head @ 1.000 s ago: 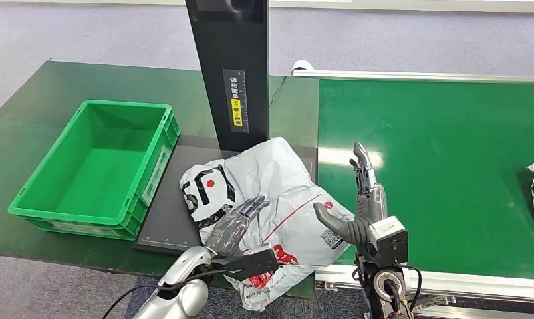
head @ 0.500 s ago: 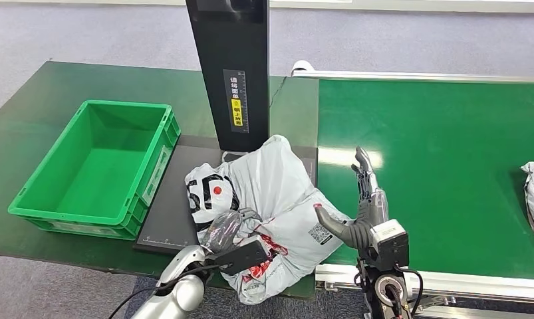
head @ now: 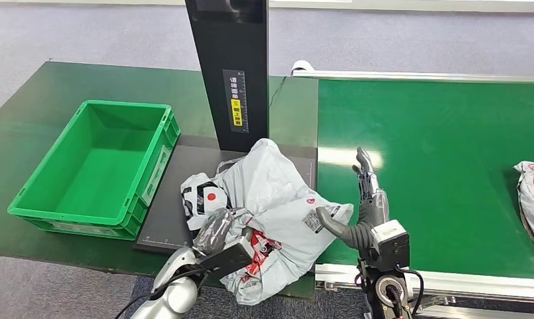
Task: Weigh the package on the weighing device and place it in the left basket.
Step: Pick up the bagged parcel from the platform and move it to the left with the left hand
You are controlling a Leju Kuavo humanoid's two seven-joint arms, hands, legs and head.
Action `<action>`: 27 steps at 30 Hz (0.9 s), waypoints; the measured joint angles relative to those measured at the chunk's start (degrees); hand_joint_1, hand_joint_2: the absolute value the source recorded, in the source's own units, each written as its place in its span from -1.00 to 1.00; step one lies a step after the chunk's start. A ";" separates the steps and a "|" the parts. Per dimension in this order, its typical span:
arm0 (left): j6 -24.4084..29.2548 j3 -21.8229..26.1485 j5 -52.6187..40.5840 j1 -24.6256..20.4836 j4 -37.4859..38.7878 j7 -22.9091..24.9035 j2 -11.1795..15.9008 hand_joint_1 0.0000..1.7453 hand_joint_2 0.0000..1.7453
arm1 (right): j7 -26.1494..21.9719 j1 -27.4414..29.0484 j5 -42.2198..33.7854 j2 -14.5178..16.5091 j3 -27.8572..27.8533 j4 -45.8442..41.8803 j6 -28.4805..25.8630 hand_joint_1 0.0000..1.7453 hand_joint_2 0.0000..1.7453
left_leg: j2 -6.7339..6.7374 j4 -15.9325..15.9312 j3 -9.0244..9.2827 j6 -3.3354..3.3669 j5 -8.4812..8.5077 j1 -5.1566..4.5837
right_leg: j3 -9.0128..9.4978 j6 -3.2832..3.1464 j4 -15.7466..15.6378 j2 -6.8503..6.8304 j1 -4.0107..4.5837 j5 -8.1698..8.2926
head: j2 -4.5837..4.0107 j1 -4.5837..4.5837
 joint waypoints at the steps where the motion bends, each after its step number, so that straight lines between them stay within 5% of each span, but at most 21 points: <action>1: 2.06 0.25 1.14 0.45 -1.19 -2.40 0.15 1.00 1.00 | -0.03 -0.01 -0.26 -0.02 -0.01 -0.01 0.03 -1.00 1.00 | -0.01 0.00 -0.01 0.00 0.00 0.00 | -0.01 0.00 0.00 0.00 0.00 0.00 | 0.00 0.00; 5: 9.11 1.10 3.21 2.01 -6.97 -9.05 0.99 1.00 1.00 | -0.18 -0.18 -1.17 -0.11 -0.01 -0.11 0.19 -1.00 1.00 | -0.01 0.00 -0.04 0.00 0.00 0.00 | -0.03 0.00 0.00 -0.01 0.00 -0.01 | 0.00 0.00; 14: 26.06 3.35 0.29 3.31 -15.47 -14.30 1.92 1.00 1.00 | -0.25 -2.80 -2.58 -0.21 0.18 0.60 0.25 -1.00 1.00 | -0.01 0.00 -0.03 0.00 0.01 0.00 | -0.01 0.00 0.00 -0.01 0.00 0.00 | 0.00 0.00; 27: 29.03 10.32 -6.48 2.72 -21.13 -18.64 0.92 1.00 1.00 | -0.25 -3.96 -3.25 -0.63 0.78 1.93 0.13 -1.00 1.00 | -0.01 0.00 -0.04 0.00 0.01 0.00 | -0.03 0.00 0.00 -0.01 0.00 0.00 | 0.00 0.00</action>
